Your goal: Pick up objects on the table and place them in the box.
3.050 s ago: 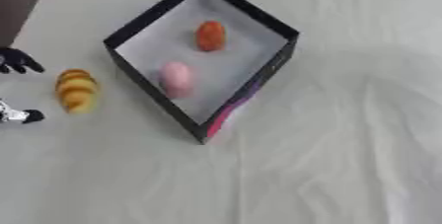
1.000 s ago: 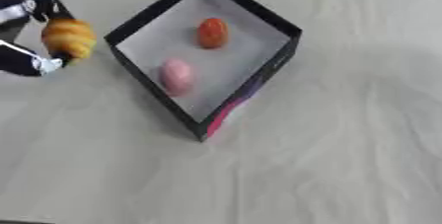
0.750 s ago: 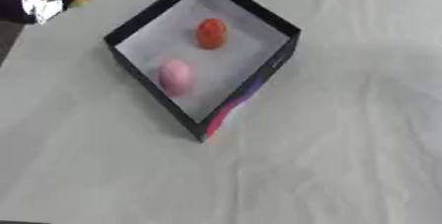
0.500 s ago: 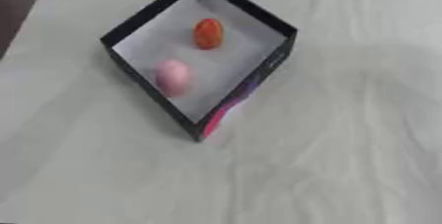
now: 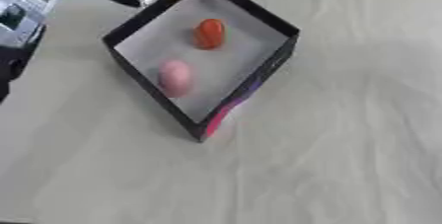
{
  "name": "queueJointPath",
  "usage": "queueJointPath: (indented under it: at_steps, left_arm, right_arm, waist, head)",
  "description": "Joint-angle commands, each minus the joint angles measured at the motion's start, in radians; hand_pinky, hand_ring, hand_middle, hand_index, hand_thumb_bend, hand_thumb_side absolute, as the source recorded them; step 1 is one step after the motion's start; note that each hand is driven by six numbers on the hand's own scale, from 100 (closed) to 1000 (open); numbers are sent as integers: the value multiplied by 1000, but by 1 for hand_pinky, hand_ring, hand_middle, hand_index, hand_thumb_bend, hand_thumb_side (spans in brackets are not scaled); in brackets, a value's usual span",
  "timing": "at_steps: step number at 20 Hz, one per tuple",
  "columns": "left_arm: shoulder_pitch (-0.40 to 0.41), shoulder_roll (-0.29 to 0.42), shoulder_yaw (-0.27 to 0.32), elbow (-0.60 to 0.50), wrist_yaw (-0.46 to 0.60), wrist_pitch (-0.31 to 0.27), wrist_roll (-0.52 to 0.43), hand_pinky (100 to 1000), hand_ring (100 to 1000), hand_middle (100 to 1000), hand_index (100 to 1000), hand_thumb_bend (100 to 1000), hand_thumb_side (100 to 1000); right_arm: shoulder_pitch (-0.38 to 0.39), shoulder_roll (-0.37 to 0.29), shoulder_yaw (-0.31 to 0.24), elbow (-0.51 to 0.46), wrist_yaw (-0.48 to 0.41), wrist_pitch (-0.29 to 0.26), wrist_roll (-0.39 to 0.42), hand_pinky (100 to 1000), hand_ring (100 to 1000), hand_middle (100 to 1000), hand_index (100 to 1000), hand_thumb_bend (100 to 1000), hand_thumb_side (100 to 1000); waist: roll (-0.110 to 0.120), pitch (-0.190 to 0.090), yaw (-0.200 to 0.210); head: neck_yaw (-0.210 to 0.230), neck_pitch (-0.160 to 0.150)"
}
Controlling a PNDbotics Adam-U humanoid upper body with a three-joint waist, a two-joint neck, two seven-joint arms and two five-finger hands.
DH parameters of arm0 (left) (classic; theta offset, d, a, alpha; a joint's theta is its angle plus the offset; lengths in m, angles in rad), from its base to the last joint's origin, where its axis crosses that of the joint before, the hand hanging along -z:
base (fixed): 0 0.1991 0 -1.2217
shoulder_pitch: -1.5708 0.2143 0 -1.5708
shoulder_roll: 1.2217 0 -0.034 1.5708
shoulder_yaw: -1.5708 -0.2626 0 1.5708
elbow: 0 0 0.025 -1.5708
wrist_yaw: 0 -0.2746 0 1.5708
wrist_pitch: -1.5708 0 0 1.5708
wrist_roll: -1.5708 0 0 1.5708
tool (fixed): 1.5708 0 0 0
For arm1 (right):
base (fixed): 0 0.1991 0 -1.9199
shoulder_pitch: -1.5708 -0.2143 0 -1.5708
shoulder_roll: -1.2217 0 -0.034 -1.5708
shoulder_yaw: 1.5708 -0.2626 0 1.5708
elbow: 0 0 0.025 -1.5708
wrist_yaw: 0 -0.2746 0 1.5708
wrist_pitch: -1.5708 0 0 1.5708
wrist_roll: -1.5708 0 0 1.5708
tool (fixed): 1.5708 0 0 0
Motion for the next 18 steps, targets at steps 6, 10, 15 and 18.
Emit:
queueJointPath:
  at_steps: [6, 10, 15, 18]
  left_arm:
    - [-1, -36, -12, 90, -71, -81, -51, 837, 820, 799, 848, 299, 460]
    - [7, -28, 5, 66, -76, -93, -73, 879, 870, 862, 950, 540, 785]
    - [26, 26, 81, -66, 9, -85, -72, 887, 865, 864, 954, 478, 864]
    - [62, 83, 162, -192, 133, -13, 13, 897, 856, 869, 908, 158, 686]
  right_arm:
    - [-20, -34, 0, -12, -7, -2, 10, 866, 811, 635, 786, 100, 510]
    - [-20, -35, 1, -13, -8, -3, 12, 866, 811, 635, 786, 100, 505]
    - [-12, -39, -3, -11, -8, -3, 9, 866, 811, 635, 787, 100, 504]
    - [-2, -41, -8, -14, -6, -5, 4, 866, 811, 635, 787, 100, 500]
  waist:
    - [7, -32, -4]
    - [8, -34, -4]
    - [7, -37, 4]
    - [5, -38, 12]
  head:
    - [2, -13]
    - [-3, -7]
    - [-15, -2]
    - [-36, 5]
